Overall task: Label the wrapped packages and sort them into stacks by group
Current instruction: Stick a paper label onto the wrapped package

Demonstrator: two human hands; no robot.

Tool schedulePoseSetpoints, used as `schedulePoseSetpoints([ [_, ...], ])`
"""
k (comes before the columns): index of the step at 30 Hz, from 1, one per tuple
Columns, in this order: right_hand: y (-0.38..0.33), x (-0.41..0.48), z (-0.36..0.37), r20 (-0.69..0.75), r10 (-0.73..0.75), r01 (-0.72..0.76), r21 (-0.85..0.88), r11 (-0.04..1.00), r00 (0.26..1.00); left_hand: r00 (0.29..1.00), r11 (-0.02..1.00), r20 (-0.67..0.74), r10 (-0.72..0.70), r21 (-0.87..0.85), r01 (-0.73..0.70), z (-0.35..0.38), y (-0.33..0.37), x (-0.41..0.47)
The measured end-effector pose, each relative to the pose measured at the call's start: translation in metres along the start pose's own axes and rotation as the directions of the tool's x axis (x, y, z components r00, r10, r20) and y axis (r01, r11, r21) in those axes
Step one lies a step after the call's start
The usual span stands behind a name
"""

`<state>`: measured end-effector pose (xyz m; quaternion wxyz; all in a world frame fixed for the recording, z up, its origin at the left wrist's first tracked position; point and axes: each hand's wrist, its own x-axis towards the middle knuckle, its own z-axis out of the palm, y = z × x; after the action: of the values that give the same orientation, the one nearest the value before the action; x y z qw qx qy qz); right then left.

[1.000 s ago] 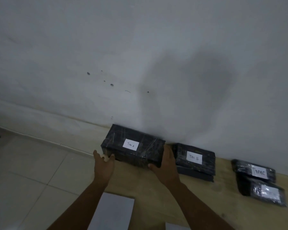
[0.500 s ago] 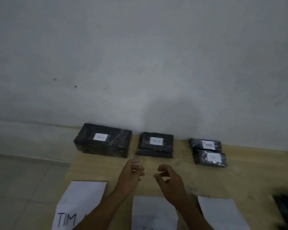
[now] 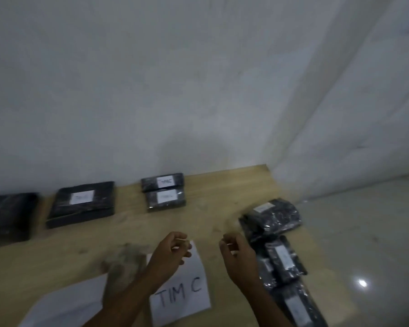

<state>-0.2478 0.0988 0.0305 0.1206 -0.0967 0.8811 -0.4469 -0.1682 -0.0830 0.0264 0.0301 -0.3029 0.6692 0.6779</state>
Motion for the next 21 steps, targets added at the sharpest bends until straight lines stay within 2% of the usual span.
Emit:
schedulePoseSetpoints([
  [3,0.03,0.019,-0.043,-0.131,0.07,-0.069,0.013,0.998,0.989,0.998,1.0,0.067,-0.013,0.004,0.013,0.053,0.005,0.018],
  [5,0.05,0.036,-0.07,-0.276,0.091,-0.079,0.052,0.996,0.957,0.994,0.999,0.104,-0.04,-0.015,0.042,0.088,0.009,0.029],
  [8,0.072,0.068,-0.097,-0.404,0.11,-0.132,-0.025,0.991,0.908,0.991,0.997,0.118,-0.069,-0.012,0.071,0.121,0.015,0.041],
  [10,0.079,0.091,-0.11,-0.379,0.231,-0.258,-0.019,0.966,0.896,0.99,0.998,0.125,-0.068,0.003,0.068,0.135,0.018,0.048],
  [15,0.089,0.138,-0.124,-0.269,0.518,-0.462,0.248,0.852,0.812,0.99,0.998,0.13,-0.056,0.027,0.053,0.151,0.025,0.055],
  [18,0.097,0.157,-0.124,-0.261,0.569,-0.476,0.344,0.809,0.78,0.988,0.998,0.139,-0.065,0.032,0.061,0.15,0.025,0.061],
  [21,0.096,0.164,-0.121,-0.254,0.573,-0.462,0.386,0.799,0.779,0.992,0.997,0.103,-0.077,0.028,0.074,0.146,0.027,0.065],
])
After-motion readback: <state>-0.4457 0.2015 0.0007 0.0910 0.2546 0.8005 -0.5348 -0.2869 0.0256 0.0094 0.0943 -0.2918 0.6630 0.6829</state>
